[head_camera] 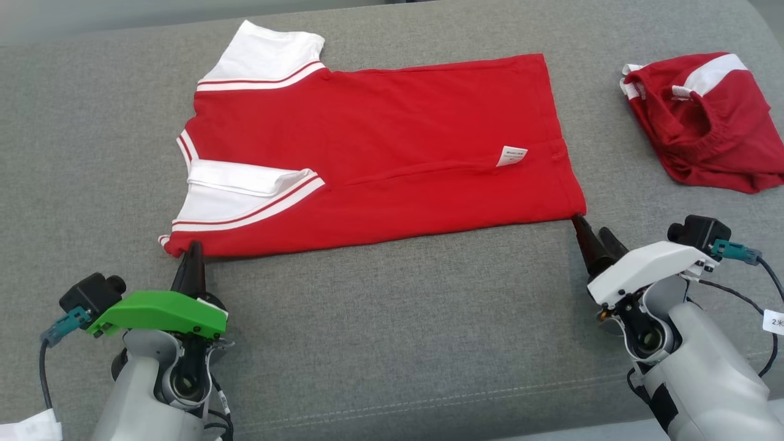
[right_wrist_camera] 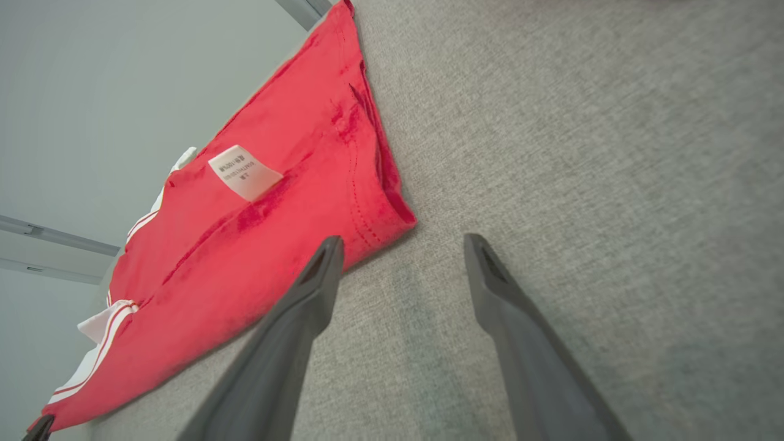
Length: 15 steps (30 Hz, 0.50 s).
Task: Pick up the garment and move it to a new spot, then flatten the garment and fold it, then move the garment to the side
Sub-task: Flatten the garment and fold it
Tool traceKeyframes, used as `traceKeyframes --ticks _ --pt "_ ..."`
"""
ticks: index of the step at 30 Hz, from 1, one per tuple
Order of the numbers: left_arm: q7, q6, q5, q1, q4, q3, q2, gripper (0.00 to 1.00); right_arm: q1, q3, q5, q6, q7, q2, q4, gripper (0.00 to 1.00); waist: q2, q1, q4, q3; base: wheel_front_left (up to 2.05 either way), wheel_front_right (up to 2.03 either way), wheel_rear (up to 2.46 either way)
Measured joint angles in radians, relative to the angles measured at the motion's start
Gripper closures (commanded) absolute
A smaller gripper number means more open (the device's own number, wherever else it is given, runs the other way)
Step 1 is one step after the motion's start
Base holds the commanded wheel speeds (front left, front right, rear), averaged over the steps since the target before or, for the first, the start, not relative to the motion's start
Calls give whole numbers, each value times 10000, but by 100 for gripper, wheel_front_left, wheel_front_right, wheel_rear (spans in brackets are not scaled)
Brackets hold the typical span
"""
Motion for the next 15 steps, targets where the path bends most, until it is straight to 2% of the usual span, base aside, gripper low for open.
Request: traceKeyframes --ticks 11,12,13,14,15 --pt "-98 -100 12 -197 -284 -420 -40 100 -725 -56 251 -105 403 157 748 0 0 0 382 264 0 0 0" --pt "-113 -100 12 -199 -290 -430 -50 100 -792 -50 253 -104 435 159 811 3 -1 0 409 280 0 0 0" --pt "-142 -100 10 -199 -291 -430 -61 100 -870 -42 253 -104 477 163 876 18 0 0 429 292 0 0 0" --pt "-142 -102 12 -199 -295 -439 -63 100 -951 -25 253 -104 491 174 928 47 0 0 444 299 0 0 0" --pt "-142 -104 12 -199 -297 -454 -65 100 -1021 -10 253 -104 520 182 978 60 0 0 457 303 0 0 0"
